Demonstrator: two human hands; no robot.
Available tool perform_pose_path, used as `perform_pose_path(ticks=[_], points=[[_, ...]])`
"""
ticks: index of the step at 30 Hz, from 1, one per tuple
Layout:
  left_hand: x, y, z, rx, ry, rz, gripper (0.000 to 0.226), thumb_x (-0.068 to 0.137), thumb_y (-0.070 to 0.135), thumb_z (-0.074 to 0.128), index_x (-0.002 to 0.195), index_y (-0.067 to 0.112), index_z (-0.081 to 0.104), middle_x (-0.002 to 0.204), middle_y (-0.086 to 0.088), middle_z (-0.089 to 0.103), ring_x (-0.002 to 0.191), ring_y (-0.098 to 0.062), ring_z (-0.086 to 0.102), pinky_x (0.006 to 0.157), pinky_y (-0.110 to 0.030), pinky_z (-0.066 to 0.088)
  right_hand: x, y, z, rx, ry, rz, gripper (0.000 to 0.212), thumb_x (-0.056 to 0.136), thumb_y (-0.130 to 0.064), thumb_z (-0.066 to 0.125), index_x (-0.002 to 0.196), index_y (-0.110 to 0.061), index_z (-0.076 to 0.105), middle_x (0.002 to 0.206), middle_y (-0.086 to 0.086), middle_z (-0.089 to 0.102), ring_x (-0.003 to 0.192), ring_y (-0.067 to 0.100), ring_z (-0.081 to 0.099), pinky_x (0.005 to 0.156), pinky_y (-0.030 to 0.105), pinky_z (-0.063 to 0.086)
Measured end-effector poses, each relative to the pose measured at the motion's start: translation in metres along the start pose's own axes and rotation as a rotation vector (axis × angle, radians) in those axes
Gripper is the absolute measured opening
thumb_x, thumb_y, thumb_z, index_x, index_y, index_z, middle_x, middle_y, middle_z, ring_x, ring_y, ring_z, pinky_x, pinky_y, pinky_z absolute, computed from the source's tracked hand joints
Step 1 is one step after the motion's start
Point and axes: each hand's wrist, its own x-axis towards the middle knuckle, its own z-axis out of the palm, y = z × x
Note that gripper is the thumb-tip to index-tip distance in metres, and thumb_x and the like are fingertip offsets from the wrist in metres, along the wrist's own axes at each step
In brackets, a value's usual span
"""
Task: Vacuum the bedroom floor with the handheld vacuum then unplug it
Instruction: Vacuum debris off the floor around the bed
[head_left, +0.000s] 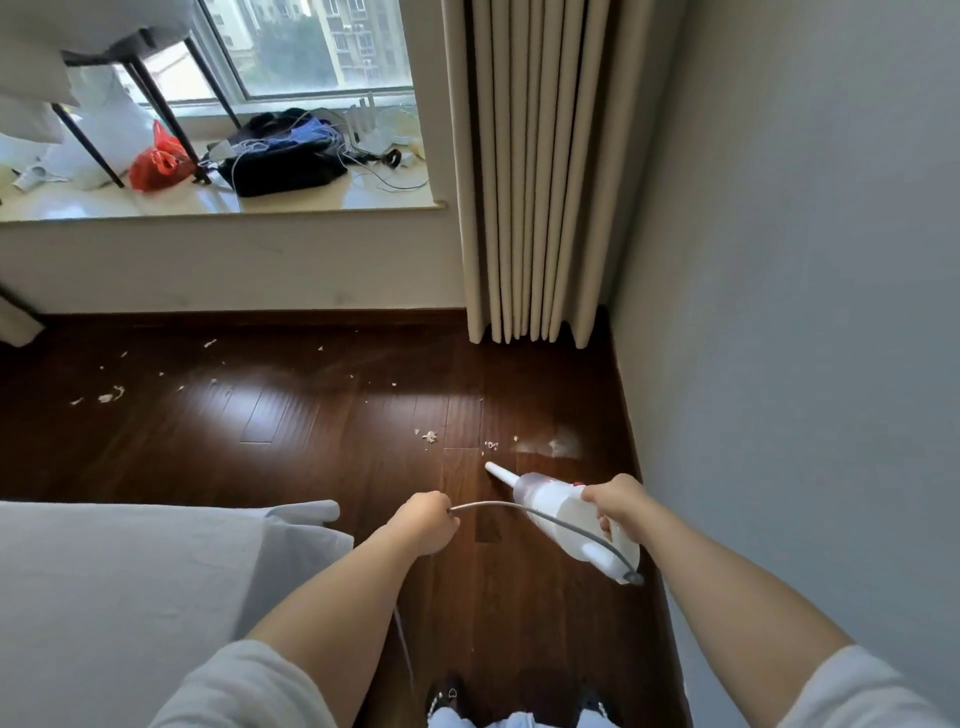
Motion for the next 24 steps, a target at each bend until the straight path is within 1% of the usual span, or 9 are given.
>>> perform_pose_path(ticks=[3, 5, 8, 12, 15, 17, 18, 21, 24], points=[[0.001, 0.026, 0.006, 0.017, -0.015, 0.045, 0.030, 0.097, 0.022, 0.042, 0.113, 0.004, 0.060, 0.113, -0.012, 0.063, 0.103, -0.027, 0.061, 0.077, -0.029, 0.048, 0.002, 0.017, -0.023, 0.035, 0.018, 0.037, 0.016, 0.093, -0.019, 0.057, 0.099, -0.004, 0.052, 0.068, 0.007, 0.047, 0.055, 0.018, 0.044, 0.052, 0.028, 0.040], [0.002, 0.041, 0.009, 0.044, -0.021, 0.071, 0.031, 0.097, 0.023, 0.041, 0.112, 0.004, 0.060, 0.114, -0.013, 0.062, 0.104, -0.029, 0.060, 0.081, -0.032, 0.049, 0.002, 0.026, -0.036, 0.054, 0.029, 0.066, 0.018, 0.093, -0.017, 0.055, 0.103, -0.002, 0.055, 0.067, 0.008, 0.046, 0.054, 0.018, 0.043, 0.050, 0.026, 0.039], [0.004, 0.059, 0.015, 0.071, -0.025, 0.094, 0.031, 0.097, 0.023, 0.040, 0.111, 0.005, 0.060, 0.114, -0.013, 0.062, 0.103, -0.031, 0.061, 0.081, -0.032, 0.050, 0.003, 0.038, -0.058, 0.047, 0.060, 0.091, 0.023, 0.093, -0.017, 0.054, 0.108, 0.001, 0.060, 0.068, 0.009, 0.047, 0.054, 0.018, 0.045, 0.049, 0.024, 0.038], [0.004, 0.078, 0.025, 0.089, -0.026, 0.118, 0.031, 0.096, 0.023, 0.040, 0.111, 0.005, 0.060, 0.113, -0.013, 0.063, 0.102, -0.031, 0.061, 0.079, -0.032, 0.049, 0.005, 0.050, -0.085, 0.060, 0.110, 0.117, 0.028, 0.094, -0.015, 0.052, 0.117, -0.003, 0.060, 0.071, 0.011, 0.046, 0.053, 0.018, 0.044, 0.047, 0.023, 0.038], [0.003, 0.089, 0.033, 0.063, -0.039, 0.129, 0.030, 0.097, 0.023, 0.042, 0.113, 0.005, 0.061, 0.111, -0.012, 0.064, 0.100, -0.028, 0.062, 0.076, -0.030, 0.048, 0.009, 0.060, -0.097, 0.059, 0.131, 0.131, 0.029, 0.093, -0.016, 0.054, 0.117, 0.000, 0.059, 0.081, 0.015, 0.049, 0.055, 0.019, 0.043, 0.048, 0.023, 0.037], [0.001, 0.092, 0.038, 0.051, -0.036, 0.129, 0.029, 0.097, 0.024, 0.045, 0.114, 0.006, 0.061, 0.111, -0.010, 0.064, 0.100, -0.026, 0.062, 0.077, -0.028, 0.049, 0.010, 0.068, -0.100, 0.045, 0.142, 0.146, 0.030, 0.092, -0.018, 0.057, 0.116, 0.001, 0.057, 0.087, 0.016, 0.051, 0.060, 0.020, 0.046, 0.048, 0.022, 0.038], [-0.001, 0.093, 0.039, 0.044, -0.034, 0.123, 0.029, 0.097, 0.024, 0.046, 0.115, 0.007, 0.061, 0.111, -0.010, 0.064, 0.100, -0.025, 0.062, 0.078, -0.028, 0.050, 0.010, 0.072, -0.102, 0.037, 0.146, 0.147, 0.030, 0.092, -0.019, 0.057, 0.115, 0.001, 0.056, 0.087, 0.016, 0.053, 0.061, 0.020, 0.048, 0.048, 0.022, 0.039], [-0.005, 0.091, 0.045, 0.027, -0.019, 0.101, 0.028, 0.097, 0.024, 0.046, 0.114, 0.007, 0.061, 0.112, -0.010, 0.064, 0.100, -0.025, 0.062, 0.080, -0.028, 0.050, 0.012, 0.074, -0.104, 0.066, 0.139, 0.128, 0.029, 0.092, -0.018, 0.058, 0.110, 0.003, 0.057, 0.077, 0.014, 0.054, 0.058, 0.020, 0.049, 0.052, 0.024, 0.042], [-0.011, 0.084, 0.046, 0.023, 0.001, 0.056, 0.029, 0.097, 0.024, 0.044, 0.111, 0.005, 0.061, 0.111, -0.011, 0.063, 0.101, -0.026, 0.061, 0.080, -0.030, 0.049, 0.016, 0.062, -0.104, 0.108, 0.105, 0.105, 0.027, 0.092, -0.016, 0.056, 0.109, 0.005, 0.059, 0.065, 0.011, 0.051, 0.052, 0.019, 0.048, 0.048, 0.023, 0.040]])
